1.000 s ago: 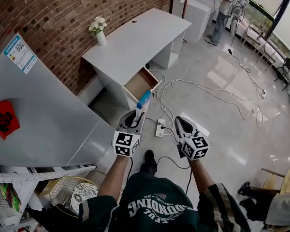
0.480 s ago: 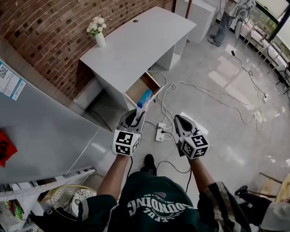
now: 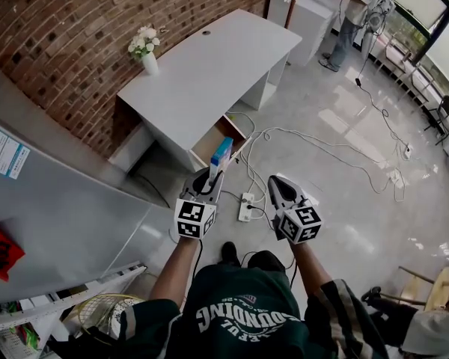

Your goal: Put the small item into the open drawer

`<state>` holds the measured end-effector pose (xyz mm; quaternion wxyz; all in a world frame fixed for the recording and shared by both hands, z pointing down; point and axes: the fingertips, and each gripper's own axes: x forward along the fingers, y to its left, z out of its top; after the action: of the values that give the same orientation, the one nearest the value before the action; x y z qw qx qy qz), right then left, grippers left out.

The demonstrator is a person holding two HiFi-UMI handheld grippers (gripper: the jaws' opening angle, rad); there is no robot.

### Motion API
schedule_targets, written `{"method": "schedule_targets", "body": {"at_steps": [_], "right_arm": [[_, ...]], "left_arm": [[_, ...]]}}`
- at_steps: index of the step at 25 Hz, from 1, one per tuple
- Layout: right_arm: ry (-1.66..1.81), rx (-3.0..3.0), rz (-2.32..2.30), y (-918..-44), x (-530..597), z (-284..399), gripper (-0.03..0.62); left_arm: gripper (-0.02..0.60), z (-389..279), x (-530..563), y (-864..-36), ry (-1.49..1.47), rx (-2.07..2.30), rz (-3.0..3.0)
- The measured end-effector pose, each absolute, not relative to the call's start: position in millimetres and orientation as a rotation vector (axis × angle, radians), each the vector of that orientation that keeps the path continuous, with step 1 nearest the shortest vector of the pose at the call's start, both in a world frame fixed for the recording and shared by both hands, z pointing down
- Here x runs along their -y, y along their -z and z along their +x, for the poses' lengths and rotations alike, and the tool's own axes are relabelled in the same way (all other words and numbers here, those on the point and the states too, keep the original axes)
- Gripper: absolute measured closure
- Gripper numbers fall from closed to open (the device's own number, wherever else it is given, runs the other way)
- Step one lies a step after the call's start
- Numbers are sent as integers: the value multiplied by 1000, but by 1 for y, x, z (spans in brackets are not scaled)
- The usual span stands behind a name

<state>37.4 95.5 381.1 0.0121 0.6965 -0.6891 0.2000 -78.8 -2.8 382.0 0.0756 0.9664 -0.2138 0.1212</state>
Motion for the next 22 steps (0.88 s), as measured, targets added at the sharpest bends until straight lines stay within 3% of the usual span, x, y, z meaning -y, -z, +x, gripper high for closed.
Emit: {"method": "schedule_targets", "body": {"at_steps": [22], "right_arm": [[-656, 2269, 2058, -394, -20, 101, 569]], "left_arm": [[483, -13, 55, -395, -384, 745, 2868]]}}
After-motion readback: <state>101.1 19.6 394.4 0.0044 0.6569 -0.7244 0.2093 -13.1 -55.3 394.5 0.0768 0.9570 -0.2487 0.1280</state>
